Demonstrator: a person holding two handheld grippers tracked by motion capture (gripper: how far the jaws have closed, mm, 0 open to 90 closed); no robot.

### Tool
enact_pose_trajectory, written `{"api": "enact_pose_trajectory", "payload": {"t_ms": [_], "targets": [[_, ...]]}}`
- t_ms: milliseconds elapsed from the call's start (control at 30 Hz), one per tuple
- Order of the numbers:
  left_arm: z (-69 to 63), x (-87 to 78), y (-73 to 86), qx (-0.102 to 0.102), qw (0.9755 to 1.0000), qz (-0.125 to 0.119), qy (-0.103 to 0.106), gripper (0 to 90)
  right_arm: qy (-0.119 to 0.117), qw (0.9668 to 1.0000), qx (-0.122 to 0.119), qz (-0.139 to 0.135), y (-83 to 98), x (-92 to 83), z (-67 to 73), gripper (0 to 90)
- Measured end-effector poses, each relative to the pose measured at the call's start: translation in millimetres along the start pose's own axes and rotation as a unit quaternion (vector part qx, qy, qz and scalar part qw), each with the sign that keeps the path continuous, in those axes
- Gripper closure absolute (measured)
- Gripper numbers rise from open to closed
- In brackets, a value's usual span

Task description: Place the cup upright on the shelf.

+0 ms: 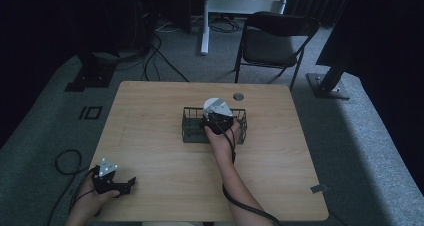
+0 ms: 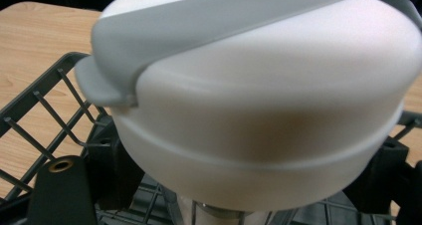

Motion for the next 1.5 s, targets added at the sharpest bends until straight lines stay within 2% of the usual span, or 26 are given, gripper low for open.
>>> {"api": "enact_pose_trajectory", "payload": {"t_ms": [67, 200, 333, 833, 1133, 1500], "targets": [[0.0, 0.0, 0.0, 0.000, 1.0000, 0.000, 0.000, 1.7, -0.001, 1.0000, 0.006, -0.004, 1.0, -0.5, -0.3, 18.3], [-0.1, 0.0, 0.0, 0.000, 1.0000, 0.000, 0.000, 1.7, -0.004, 1.0000, 0.003, -0.008, 2.1, -1.0, -0.6, 18.2], [0.0, 0.0, 0.0, 0.000, 1.0000, 0.000, 0.000, 1.7, -0.032, 0.9992, -0.005, -0.021, 5.9, -1.0, -3.1, 17.8], [0.0, 0.0, 0.0, 0.000, 1.0000, 0.000, 0.000, 1.7, -0.067, 0.9973, -0.006, -0.031, 10.4, -6.2, -6.4, 11.7], [0.0, 0.0, 0.0, 0.000, 1.0000, 0.000, 0.000, 1.7, -0.087, 0.9949, -0.036, -0.035, 11.2, -13.2, -6.3, 11.2], [0.0, 0.0, 0.0, 0.000, 1.0000, 0.000, 0.000, 1.7, -0.099, 0.9941, -0.023, -0.039, 13.1, -19.2, -10.7, 10.6]]}}
Point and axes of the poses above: each handheld gripper's, and its own axes: x roughly forward along the jaws, y roughly out of its underside, z roughly to its left, the point moved 6 cm from there along x, roughly forward along the jaws, and after that the axes turned 11 degrees about -y, right-handed, at the moved point
